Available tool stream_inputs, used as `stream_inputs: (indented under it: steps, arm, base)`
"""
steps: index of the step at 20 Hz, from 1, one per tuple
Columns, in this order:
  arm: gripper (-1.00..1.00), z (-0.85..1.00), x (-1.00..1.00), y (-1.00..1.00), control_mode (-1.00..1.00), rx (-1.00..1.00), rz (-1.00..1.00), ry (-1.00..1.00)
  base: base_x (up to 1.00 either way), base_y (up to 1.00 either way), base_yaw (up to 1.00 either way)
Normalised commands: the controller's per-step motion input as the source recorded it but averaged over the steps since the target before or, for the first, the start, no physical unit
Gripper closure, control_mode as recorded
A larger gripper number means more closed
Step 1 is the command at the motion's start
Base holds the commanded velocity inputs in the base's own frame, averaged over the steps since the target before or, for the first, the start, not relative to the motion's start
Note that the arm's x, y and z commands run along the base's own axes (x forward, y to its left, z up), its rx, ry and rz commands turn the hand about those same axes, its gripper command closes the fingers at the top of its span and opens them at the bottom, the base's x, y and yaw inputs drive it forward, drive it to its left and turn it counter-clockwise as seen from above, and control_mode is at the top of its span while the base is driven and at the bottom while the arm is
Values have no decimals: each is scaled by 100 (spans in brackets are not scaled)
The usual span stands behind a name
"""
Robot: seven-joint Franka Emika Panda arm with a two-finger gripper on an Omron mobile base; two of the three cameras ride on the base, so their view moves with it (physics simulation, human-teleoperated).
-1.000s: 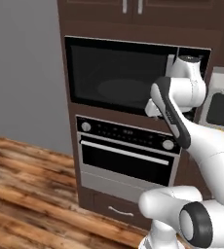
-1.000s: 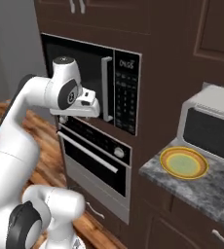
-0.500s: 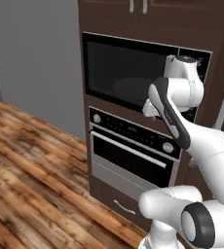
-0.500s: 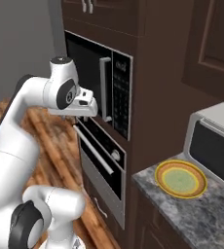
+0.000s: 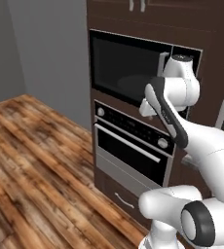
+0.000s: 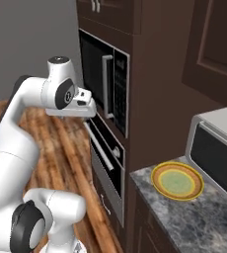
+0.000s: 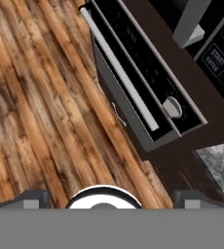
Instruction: Take the baked cake out of the oven and place it on the plate for cooling. Then close the oven door.
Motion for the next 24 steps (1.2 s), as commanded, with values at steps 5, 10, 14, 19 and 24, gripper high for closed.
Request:
stream_inputs:
  steps: [5,10,14,19,24]
  arm:
    - [-100,0,0,0,100,0,0,0]
    - [-100,0,0,0,100,0,0,0]
    - [-100,-16,0,-31,-100,0,14,0]
    - [-100,-16,-2,30,-100,-2,9,0]
    - [-100,-26,3,91,-100,-14,0,0]
  base:
    - [-17,-50,14]
    - [1,-55,17]
    - [1,-13,5]
    - [0,0,0]
    - [0,0,0]
